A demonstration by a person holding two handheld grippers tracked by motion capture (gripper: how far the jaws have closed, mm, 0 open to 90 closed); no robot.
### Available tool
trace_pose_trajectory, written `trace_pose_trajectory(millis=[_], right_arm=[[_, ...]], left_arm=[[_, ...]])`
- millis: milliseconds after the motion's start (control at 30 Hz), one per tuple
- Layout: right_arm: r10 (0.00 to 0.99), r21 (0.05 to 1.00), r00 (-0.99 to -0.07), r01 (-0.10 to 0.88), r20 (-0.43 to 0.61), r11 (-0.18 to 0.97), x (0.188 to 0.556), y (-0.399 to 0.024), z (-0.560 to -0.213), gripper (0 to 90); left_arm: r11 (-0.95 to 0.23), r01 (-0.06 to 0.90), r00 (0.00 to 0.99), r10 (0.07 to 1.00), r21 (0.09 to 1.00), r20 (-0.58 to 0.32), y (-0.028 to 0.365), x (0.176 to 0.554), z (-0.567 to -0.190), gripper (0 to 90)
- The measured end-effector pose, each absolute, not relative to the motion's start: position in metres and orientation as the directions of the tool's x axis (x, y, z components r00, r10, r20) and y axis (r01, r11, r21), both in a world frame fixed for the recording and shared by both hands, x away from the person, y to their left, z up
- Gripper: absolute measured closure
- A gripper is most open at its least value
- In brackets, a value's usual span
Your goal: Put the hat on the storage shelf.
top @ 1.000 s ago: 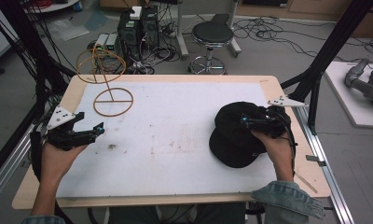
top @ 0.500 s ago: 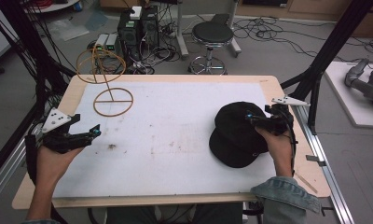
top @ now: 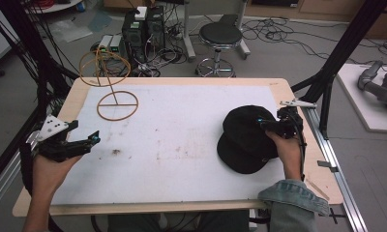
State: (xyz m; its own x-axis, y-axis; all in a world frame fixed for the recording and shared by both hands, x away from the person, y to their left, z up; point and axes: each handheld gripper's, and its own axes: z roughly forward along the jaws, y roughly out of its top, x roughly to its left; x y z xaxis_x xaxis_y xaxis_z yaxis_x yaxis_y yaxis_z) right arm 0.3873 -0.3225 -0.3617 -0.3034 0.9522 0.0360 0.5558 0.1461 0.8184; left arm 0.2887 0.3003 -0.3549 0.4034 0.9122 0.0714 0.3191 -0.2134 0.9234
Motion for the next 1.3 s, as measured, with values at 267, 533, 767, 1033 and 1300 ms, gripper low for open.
trace_pose_trajectory(millis=[267, 533, 767, 1033, 1300], right_arm=[[0.952, 0.789, -0.304, 0.595, 0.043, 0.154, 0.391, -0.321, -0.367, 20.9], [0.947, 0.756, -0.321, 0.627, 0.032, 0.187, 0.393, -0.317, -0.369, 39.6], [0.946, 0.764, -0.324, 0.611, 0.002, 0.208, 0.39, -0.313, -0.367, 64.2], [0.944, 0.789, -0.331, 0.577, -0.01, 0.21, 0.385, -0.31, -0.362, 81.3], [0.941, 0.826, -0.339, 0.532, 0.009, 0.184, 0.379, -0.308, -0.353, 83.5]], left_arm=[[-0.215, 0.319, 0.407, 0.91, 0.923, 0.072, 0.3, 0.289, -0.356, 20.2], [-0.215, 0.321, 0.411, 0.909, 0.922, 0.069, 0.301, 0.289, -0.356, 20.2], [-0.214, 0.32, 0.413, 0.908, 0.923, 0.067, 0.3, 0.289, -0.355, 20.2], [-0.211, 0.317, 0.41, 0.91, 0.925, 0.068, 0.301, 0.288, -0.355, 20.2], [-0.206, 0.312, 0.406, 0.912, 0.927, 0.066, 0.304, 0.287, -0.352, 20.2]])
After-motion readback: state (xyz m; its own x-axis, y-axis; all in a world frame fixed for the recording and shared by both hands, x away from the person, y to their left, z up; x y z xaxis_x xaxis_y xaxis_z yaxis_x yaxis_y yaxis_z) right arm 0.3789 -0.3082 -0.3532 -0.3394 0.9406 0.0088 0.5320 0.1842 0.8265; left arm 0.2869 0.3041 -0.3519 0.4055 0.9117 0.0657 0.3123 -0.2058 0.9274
